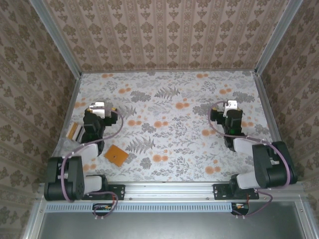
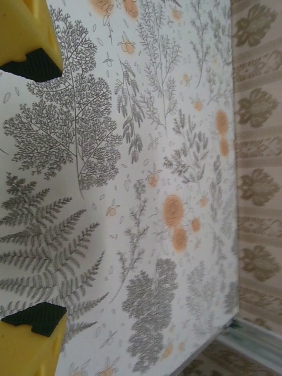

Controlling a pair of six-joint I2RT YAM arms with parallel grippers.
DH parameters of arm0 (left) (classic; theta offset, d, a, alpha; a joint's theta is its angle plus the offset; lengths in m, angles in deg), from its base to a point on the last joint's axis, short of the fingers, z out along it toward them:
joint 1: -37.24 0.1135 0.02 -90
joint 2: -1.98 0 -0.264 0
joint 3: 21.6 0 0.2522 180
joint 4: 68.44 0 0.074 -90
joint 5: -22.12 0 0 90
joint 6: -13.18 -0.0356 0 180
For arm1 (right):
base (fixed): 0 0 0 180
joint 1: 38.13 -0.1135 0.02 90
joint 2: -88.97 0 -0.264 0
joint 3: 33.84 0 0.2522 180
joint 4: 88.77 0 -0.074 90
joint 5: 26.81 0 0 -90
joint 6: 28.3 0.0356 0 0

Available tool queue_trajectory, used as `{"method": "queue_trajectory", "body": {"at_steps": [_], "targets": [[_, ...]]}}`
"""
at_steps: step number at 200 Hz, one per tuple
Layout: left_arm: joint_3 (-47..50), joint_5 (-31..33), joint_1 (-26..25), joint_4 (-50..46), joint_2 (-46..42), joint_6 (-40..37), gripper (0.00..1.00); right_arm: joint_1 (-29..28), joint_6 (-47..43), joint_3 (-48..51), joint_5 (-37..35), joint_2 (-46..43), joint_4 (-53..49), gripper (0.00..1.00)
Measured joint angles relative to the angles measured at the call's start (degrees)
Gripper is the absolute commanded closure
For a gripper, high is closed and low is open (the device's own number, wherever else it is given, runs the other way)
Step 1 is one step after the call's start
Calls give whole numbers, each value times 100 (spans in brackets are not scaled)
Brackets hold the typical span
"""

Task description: Put the credit cards into the card holder

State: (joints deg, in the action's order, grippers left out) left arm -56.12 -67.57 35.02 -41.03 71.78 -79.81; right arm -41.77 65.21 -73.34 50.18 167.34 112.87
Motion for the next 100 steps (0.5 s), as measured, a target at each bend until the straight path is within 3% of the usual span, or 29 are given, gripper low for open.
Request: {"method": "queue_trajectory", "body": {"at_steps": [31,58,100], "targets": [[-308,-13,0,-1307,-1025,483,0,0,634,-1051,31,-601,-1679,0],[-1246,7,7,-2981,-1504,1462,0,0,1488,-1366,389,-1054,-2693,0],[-1810,-1178,-157,-4562,-1779,2669,0,-9,2299,-1423,2175,-1095,-3493,0]]}}
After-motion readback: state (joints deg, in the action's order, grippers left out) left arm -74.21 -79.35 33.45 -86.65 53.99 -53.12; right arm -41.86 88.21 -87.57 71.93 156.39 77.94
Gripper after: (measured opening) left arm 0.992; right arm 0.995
